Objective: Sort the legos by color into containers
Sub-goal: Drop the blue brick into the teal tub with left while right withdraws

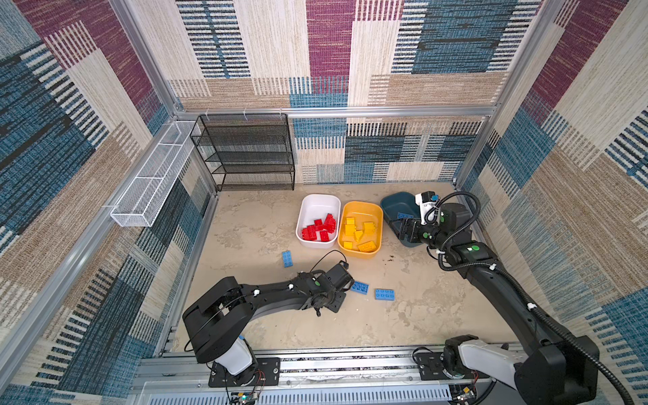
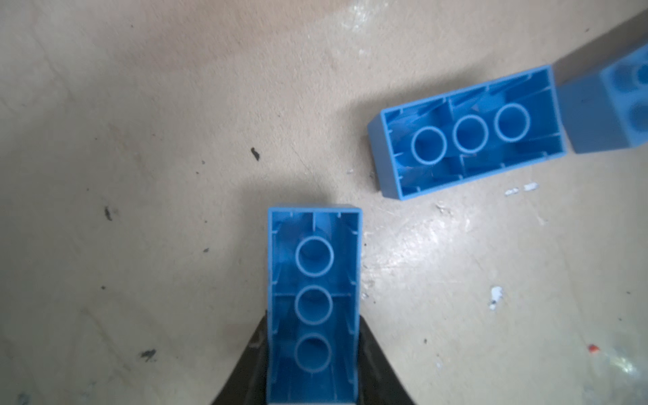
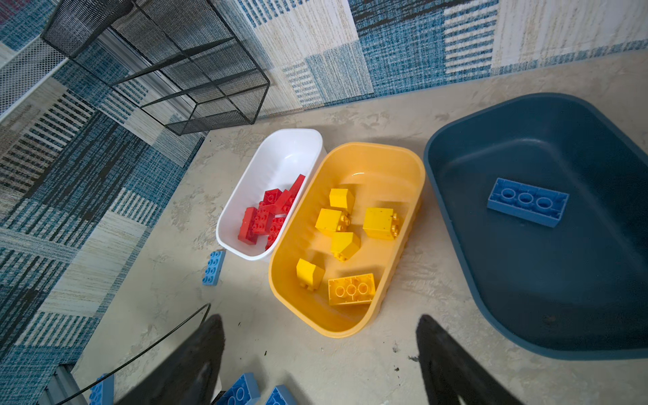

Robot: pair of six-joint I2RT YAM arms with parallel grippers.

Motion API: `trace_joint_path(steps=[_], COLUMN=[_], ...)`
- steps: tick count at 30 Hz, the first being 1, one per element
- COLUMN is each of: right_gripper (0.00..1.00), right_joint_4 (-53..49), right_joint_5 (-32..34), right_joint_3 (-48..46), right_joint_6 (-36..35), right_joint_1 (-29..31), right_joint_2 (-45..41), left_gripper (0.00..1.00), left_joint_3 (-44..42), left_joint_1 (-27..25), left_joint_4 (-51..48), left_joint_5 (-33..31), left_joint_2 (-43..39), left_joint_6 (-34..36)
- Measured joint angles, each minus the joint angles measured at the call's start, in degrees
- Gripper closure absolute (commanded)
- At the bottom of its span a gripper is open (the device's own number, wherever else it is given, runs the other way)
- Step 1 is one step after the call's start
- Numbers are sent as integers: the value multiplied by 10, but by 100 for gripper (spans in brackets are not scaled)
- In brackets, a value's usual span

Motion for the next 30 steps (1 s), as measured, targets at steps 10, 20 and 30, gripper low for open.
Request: trace_joint_path(steps=[10, 20, 30], right_gripper=[15, 15, 15], right_joint_4=[-1, 32, 43], right_joint_5=[-23, -35, -19], right_joint_3=[67, 132, 103], right_joint_6=[19, 44, 45], right_joint_1=[21, 66, 84], right_joint_2=[-24, -55, -92], left_gripper=[76, 77, 79], left_joint_3=[145, 442, 789], left_joint_1=[0, 6, 25], left_joint_4=[-32, -47, -113], left_joint_5=[19, 92, 169], left_joint_2=[-12, 205, 455], left_joint_6=[41, 90, 99])
